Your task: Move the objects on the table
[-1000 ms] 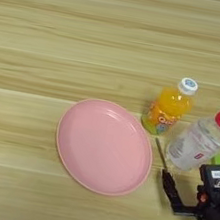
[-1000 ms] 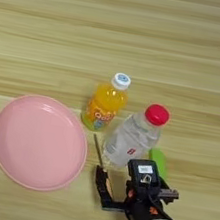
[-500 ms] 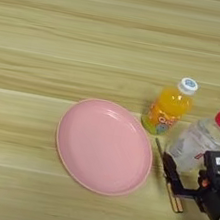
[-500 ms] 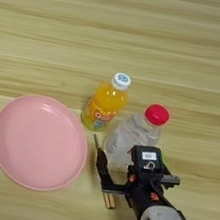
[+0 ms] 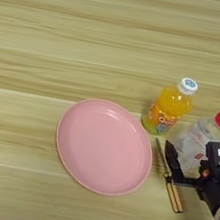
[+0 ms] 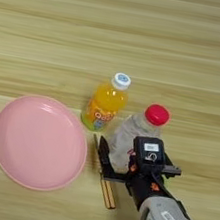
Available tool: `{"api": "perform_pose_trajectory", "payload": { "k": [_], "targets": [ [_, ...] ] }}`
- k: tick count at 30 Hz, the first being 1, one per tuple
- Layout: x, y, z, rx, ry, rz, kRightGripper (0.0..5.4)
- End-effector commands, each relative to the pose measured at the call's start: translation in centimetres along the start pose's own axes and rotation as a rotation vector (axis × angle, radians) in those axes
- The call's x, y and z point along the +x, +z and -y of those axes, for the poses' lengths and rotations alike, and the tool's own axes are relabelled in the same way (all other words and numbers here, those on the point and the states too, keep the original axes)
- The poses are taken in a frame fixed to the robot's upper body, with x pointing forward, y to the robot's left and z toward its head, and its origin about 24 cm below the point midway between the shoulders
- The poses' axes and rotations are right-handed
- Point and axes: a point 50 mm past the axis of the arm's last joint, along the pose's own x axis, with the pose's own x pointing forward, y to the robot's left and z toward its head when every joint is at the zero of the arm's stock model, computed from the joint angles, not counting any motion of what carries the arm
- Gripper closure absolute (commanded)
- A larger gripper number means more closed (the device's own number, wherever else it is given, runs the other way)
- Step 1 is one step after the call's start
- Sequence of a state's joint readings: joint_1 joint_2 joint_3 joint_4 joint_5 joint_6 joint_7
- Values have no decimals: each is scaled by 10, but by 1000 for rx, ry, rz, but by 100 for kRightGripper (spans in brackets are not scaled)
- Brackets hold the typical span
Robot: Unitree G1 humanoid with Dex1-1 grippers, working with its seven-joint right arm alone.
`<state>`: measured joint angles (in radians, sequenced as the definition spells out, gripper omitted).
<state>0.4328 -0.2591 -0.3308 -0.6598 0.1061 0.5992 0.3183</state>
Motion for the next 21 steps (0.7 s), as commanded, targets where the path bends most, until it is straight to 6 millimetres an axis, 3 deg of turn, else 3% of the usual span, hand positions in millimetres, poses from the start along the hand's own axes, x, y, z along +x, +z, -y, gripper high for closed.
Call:
{"api": "perform_pose_trajectory", "payload": {
  "k": [1, 21],
  "targets": [
    [3, 19, 5, -34, -29, 114, 4],
    [13, 16, 4, 7, -46, 144, 4]
  ]
}}
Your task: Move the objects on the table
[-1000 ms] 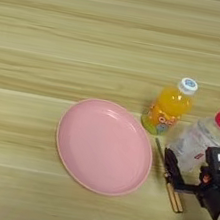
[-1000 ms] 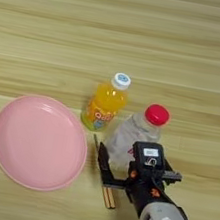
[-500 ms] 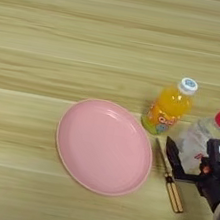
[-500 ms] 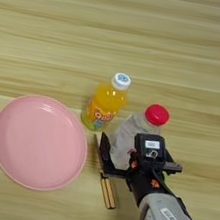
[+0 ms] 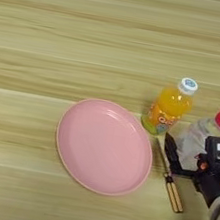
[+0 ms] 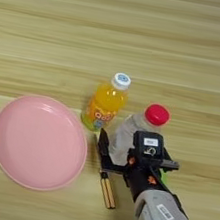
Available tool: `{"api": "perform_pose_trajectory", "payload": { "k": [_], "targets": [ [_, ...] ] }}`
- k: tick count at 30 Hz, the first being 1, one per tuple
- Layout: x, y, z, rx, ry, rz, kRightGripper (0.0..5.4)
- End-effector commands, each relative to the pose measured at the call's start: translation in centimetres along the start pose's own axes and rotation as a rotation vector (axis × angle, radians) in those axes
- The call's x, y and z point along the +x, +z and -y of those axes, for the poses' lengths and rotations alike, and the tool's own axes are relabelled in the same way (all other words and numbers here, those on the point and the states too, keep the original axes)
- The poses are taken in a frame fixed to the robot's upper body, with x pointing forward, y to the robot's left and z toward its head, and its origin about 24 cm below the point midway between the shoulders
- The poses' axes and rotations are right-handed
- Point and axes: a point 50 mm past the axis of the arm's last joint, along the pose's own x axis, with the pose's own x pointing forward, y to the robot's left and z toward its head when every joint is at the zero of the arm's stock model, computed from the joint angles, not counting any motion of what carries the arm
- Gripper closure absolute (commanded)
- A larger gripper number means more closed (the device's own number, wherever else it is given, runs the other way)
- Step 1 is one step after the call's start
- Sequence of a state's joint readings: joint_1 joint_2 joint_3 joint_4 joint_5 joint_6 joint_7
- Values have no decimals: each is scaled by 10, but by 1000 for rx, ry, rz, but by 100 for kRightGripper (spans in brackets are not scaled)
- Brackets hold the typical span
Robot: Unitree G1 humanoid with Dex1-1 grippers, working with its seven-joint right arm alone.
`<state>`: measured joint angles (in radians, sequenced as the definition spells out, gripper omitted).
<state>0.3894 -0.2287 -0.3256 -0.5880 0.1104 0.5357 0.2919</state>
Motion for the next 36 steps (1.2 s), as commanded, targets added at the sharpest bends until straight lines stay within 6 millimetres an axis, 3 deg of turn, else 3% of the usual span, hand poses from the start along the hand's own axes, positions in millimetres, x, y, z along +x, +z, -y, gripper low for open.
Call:
{"api": "perform_pose_trajectory", "payload": {
  "k": [1, 17, 36],
  "targets": [
    [4, 18, 5, -30, -22, 108, 4],
    [8, 19, 8, -6, -50, 126, 4],
    [7, 23, 8, -2, -52, 151, 195]
  ]
}}
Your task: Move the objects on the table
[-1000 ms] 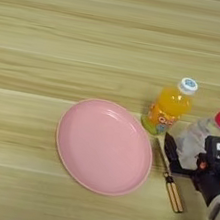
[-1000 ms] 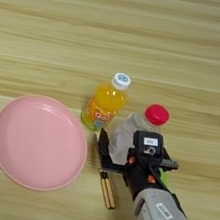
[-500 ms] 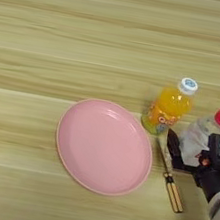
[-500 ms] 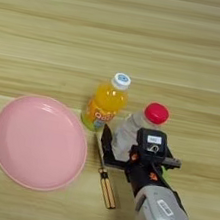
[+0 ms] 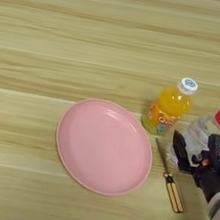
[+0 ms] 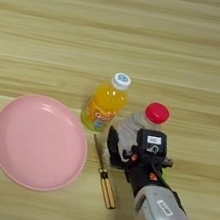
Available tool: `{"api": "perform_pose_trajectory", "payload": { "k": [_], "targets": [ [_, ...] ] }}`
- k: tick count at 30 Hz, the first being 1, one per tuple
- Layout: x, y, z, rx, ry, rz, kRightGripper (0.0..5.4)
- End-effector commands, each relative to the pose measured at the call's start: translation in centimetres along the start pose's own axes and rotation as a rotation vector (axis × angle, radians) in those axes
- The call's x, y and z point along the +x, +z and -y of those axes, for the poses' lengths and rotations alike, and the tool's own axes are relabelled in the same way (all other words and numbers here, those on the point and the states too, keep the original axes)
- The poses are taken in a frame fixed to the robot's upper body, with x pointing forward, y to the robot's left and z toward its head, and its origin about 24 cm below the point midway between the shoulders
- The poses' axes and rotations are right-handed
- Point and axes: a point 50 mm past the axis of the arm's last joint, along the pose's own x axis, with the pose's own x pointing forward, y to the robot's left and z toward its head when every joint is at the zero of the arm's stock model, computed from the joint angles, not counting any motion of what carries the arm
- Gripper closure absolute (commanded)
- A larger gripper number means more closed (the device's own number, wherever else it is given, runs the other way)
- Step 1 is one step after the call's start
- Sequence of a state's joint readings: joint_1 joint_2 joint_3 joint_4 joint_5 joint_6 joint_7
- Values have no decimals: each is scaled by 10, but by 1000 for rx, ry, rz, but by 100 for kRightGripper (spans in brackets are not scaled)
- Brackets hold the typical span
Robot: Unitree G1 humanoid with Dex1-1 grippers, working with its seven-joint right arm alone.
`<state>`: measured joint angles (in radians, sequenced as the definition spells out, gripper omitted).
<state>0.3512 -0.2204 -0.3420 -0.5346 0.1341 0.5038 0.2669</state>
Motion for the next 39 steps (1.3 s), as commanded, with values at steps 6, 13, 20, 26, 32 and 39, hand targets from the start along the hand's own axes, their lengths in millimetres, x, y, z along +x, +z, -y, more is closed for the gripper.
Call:
{"api": "perform_pose_trajectory", "payload": {
  "k": [6, 13, 20, 26, 32, 39],
  "targets": [
    [-1, 28, 4, -26, -27, 158, 213],
    [-11, 38, 2, -32, -34, 202, 216],
    [-27, 54, -13, -54, 12, 249, 218],
    [-39, 60, -24, -59, 50, 262, 218],
    [-46, 67, -42, -61, 132, 282, 218],
    [-49, 69, -66, -51, 238, 298, 218]
  ]
}}
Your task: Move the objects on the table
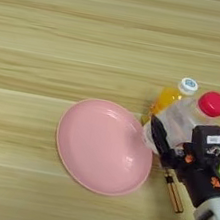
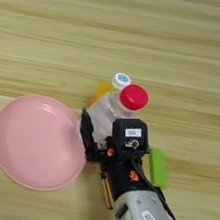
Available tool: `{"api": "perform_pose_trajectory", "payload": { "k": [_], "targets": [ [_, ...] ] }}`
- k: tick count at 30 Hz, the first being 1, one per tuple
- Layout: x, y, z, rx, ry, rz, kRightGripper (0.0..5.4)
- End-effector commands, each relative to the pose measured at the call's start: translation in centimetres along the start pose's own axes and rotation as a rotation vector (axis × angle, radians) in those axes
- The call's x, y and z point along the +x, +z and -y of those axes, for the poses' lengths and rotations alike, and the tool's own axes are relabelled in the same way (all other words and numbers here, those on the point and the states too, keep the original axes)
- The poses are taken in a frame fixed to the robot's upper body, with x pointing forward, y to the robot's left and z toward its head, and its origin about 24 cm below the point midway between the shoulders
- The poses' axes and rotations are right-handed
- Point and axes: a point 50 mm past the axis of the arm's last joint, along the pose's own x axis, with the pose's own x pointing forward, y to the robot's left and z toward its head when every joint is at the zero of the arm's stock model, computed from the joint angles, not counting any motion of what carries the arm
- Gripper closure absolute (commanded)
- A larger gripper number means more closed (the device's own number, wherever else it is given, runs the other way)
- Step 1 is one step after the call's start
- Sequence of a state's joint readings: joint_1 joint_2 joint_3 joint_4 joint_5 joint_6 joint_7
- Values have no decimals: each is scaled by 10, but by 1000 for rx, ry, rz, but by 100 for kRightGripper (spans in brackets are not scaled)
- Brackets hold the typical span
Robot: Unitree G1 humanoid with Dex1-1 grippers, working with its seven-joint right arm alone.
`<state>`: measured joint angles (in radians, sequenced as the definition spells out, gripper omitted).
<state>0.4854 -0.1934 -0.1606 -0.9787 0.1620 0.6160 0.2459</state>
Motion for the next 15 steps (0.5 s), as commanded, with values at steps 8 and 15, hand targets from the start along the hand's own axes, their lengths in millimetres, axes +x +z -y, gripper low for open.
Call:
{"api": "perform_pose_trajectory", "payload": {
  "k": [8, 15],
  "targets": [
    [19, 12, -38, -21, 135, 115, 218],
    [29, 4, -48, -30, 168, 98, 218]
  ]
}}
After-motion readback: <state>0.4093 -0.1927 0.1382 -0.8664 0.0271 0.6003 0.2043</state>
